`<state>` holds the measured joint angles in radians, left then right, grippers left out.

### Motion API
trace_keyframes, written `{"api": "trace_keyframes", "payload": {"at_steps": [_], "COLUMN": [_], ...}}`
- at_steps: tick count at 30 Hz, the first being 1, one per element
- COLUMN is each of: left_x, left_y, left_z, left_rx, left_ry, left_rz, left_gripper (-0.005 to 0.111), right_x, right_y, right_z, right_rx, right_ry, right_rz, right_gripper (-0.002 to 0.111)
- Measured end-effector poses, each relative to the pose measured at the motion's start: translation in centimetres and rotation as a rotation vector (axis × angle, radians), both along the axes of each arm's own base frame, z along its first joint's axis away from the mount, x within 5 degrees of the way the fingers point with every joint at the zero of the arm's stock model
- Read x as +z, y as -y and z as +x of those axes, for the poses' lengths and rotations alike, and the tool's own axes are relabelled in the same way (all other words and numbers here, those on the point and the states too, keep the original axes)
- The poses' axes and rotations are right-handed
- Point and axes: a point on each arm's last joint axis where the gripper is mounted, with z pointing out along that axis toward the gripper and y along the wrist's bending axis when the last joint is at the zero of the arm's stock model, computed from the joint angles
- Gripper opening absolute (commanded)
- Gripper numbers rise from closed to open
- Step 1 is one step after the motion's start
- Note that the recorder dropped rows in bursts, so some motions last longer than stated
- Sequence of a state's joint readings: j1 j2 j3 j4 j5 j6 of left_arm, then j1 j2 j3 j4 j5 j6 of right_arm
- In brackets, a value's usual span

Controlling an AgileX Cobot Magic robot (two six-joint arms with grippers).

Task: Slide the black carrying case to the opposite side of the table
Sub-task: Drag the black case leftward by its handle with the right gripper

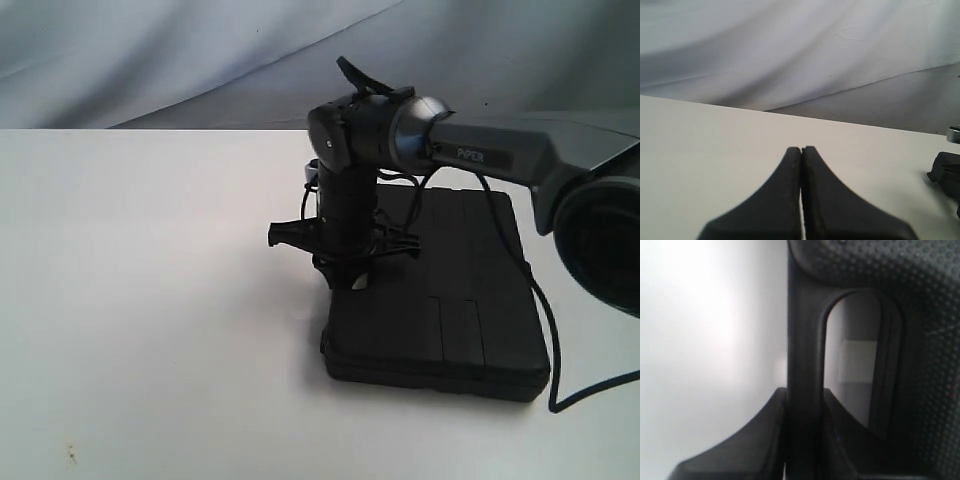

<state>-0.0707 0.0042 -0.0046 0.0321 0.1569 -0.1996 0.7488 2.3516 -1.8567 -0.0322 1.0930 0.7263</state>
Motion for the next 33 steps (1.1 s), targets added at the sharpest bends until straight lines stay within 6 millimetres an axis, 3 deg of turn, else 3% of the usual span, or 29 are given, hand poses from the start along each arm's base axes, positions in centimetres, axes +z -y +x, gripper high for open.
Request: {"api": "trace_keyframes", "payload": {"at_steps": [20, 33], "left_x": [0.0, 0.0], "left_y": [0.0, 0.0], "left_z": [0.0, 0.0], "left_rx": [0.0, 0.0], "left_ry": [0.0, 0.0], "left_rz": [0.0, 0.0], "left_gripper": [0.0, 0.0], "right_x": [-0.2, -0.3], "right_y": [-3.7, -4.0], "right_z": [0.1, 0.2], "right_rx": [0.054, 0.051], "right_ry": [0.026, 0.029], "right_rz": [-0.009, -0.002], "right_gripper": [0.0, 0.001]}}
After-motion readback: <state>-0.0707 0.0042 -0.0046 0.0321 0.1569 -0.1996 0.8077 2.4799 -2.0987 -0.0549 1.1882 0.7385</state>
